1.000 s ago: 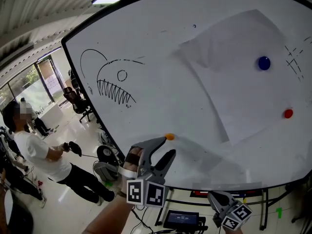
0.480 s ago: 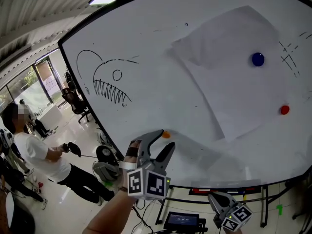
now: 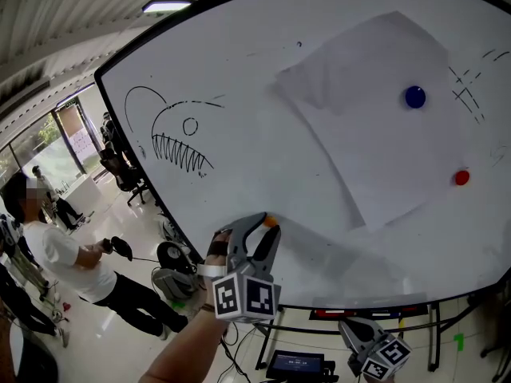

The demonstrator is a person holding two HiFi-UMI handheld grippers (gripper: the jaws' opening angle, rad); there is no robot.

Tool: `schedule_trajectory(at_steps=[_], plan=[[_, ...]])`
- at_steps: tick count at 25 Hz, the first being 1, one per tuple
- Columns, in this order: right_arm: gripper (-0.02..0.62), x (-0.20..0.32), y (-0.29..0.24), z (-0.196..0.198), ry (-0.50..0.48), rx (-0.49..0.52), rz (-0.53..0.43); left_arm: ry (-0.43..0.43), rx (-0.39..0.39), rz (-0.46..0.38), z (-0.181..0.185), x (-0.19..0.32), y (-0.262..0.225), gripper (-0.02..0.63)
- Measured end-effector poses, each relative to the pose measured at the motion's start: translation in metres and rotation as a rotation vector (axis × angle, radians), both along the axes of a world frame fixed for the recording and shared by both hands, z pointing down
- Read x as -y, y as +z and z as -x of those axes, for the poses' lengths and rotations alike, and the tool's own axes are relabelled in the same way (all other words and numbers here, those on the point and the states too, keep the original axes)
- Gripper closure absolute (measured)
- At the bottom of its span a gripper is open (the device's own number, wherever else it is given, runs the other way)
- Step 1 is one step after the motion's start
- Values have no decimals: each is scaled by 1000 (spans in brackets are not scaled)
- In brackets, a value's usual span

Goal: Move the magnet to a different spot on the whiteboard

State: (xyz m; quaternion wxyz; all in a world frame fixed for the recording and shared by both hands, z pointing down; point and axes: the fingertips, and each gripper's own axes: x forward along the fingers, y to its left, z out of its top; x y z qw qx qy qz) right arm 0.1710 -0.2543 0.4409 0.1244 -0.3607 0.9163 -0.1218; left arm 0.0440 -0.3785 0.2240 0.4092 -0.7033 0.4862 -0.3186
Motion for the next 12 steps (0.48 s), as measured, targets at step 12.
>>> schedule_trajectory(at_steps=[12], plan=[[561,-2,10,9,-4,18,40,-45,28,-69,0,2,2,465]])
